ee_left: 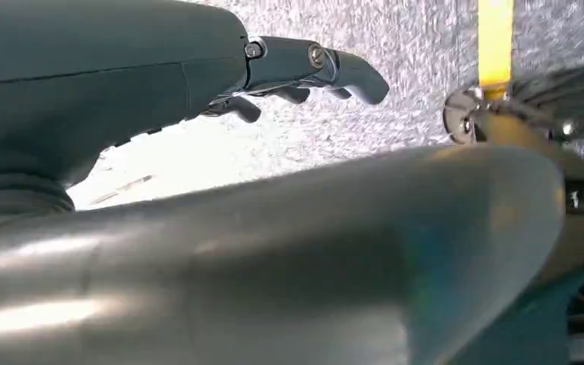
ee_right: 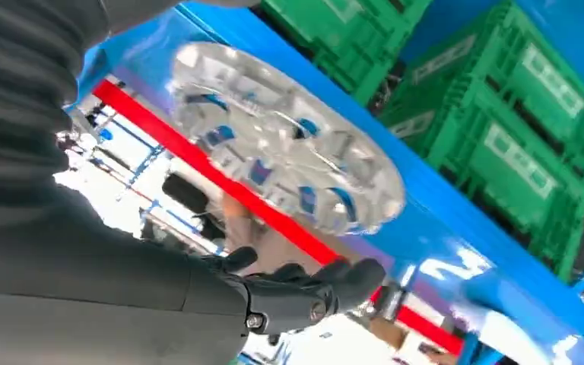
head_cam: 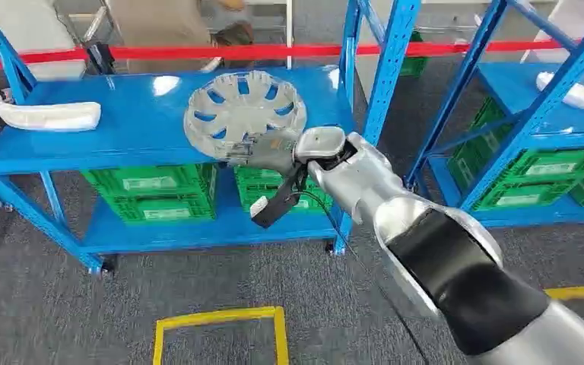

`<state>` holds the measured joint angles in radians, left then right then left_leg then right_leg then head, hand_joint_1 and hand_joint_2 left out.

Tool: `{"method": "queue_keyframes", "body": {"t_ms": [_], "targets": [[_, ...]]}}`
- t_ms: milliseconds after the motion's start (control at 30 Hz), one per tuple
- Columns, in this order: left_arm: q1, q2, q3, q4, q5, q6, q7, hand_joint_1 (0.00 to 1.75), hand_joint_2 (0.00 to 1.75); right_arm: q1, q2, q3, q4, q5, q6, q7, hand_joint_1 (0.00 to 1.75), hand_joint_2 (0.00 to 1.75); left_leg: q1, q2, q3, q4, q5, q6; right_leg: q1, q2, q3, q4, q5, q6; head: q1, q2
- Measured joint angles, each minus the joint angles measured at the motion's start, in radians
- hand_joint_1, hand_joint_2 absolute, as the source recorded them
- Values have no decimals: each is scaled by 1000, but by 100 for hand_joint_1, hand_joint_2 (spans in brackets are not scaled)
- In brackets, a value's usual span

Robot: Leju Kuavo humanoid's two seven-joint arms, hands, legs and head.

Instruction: Take the parts from the cabinet and place them on the table.

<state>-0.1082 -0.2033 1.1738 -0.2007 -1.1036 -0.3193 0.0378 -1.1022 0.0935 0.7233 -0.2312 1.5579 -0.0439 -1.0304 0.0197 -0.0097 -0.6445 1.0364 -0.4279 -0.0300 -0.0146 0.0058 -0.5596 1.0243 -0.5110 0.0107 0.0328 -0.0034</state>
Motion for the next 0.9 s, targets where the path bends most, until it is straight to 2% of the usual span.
{"method": "queue_keyframes", "body": {"t_ms": [67,100,133,200,233,267,300,333,400,433,500,533,567,600,633,667,700,733,767,800,833,900], "targets": [[0,1,0,0,0,0,0,0,0,0,0,0,0,0,0,1,0,175,0,-1,6,-1,-5,17,-4,-1,7,-5,-8,12,0,0],[1,1,0,-1,-1,0,-2,0,0,0,-1,0,0,0,0,1,0,175,1,-2,12,-3,-8,24,-5,-3,4,12,-15,15,5,0],[1,1,0,-1,-1,0,-3,0,0,-2,-1,0,0,0,0,1,0,175,0,-2,16,-3,-13,31,-5,-4,-24,64,-37,16,7,0],[0,1,0,-1,-2,0,-3,0,0,0,-1,0,0,0,1,0,0,175,-3,-2,23,-3,-22,38,0,-3,-121,224,-88,16,7,0],[0,1,0,-1,-2,0,-3,0,0,5,-2,0,0,0,1,1,0,175,-6,-2,28,-3,-27,41,1,-3,-168,292,-100,15,7,0],[0,1,0,-1,-2,0,-3,0,0,10,-5,0,0,0,1,1,0,175,-9,-4,35,-3,-33,42,1,-3,-196,317,-90,12,8,0],[2,2,0,-1,-3,0,-3,0,0,12,-6,0,0,0,1,1,0,175,-12,-7,44,-3,-40,43,4,-3,-198,291,-51,5,8,0],[3,2,0,-1,-3,0,-3,0,0,12,-6,0,0,0,1,1,0,175,-15,-9,54,-3,-47,43,8,-3,-180,228,0,-4,8,0],[3,0,0,0,-3,0,-3,0,0,7,-10,0,0,-1,1,1,0,175,-18,-10,73,-6,-62,42,24,-5,-118,50,111,-33,8,0],[1,-3,0,1,-3,0,-3,0,0,4,-11,0,0,-3,1,1,0,175,-23,-8,76,-5,-68,36,30,-7,-103,26,93,-41,3,0],[-2,-2,0,0,-3,4,-3,0,0,2,-11,0,0,-5,2,1,0,175,-19,-9,79,-10,-73,26,37,-8,-96,8,87,-39,10,0],[-2,-3,0,0,-3,5,-3,0,0,3,-11,0,0,-6,2,1,0,175,-17,-8,83,-14,-76,21,38,-6,-93,7,82,-43,10,0],[-2,-3,0,0,-3,5,-2,0,0,2,-12,0,0,-6,2,1,0,175,-19,-7,91,-19,-80,15,34,-5,-83,-5,82,-46,10,0],[0,0,0,-2,-3,5,0,0,0,3,-12,-2,-1,-6,2,1,0,175,-19,-3,93,-16,-85,11,22,-7,-64,-20,84,-45,12,0],[0,0,0,-1,-3,5,-1,0,0,1,-12,-3,-1,-8,2,1,0,175,-21,1,80,20,-96,5,21,-6,-50,-28,81,-51,5,0],[0,0,0,-1,-3,5,-1,0,0,-2,-12,-3,-1,-8,2,2,0,175,-20,1,44,85,-121,2,21,-7,-44,-28,76,-58,3,0],[-1,0,0,-1,-3,5,-1,0,0,0,-11,-3,-1,-8,3,1,0,175,-17,1,-9,172,-149,-2,20,-7,-37,-28,68,-59,2,0],[-1,2,0,-2,-3,5,-2,0,0,4,-11,-4,-1,-8,5,1,0,175,-15,1,-55,239,-166,-6,20,-7,-31,-26,60,-59,3,0],[1,2,0,-2,-3,5,-2,0,0,8,-11,-6,0,-6,6,1,0,175,-12,2,-88,276,-162,-10,19,-7,-24,-24,52,-58,3,0],[3,3,0,-1,-3,5,-1,0,0,10,-11,-7,0,-6,8,1,0,175,-10,3,-95,264,-134,-14,17,-5,-17,-20,44,-55,3,0],[5,3,0,-1,-3,5,-1,0,0,10,-11,-8,0,-6,9,1,0,175,-7,3,-82,211,-84,-17,14,-3,-8,-15,33,-51,3,0],[5,5,0,-1,-3,5,0,0,0,9,-12,-14,0,-6,11,1,0,175,0,5,-22,45,28,-23,8,-2,7,-1,9,-39,3,0]]}}
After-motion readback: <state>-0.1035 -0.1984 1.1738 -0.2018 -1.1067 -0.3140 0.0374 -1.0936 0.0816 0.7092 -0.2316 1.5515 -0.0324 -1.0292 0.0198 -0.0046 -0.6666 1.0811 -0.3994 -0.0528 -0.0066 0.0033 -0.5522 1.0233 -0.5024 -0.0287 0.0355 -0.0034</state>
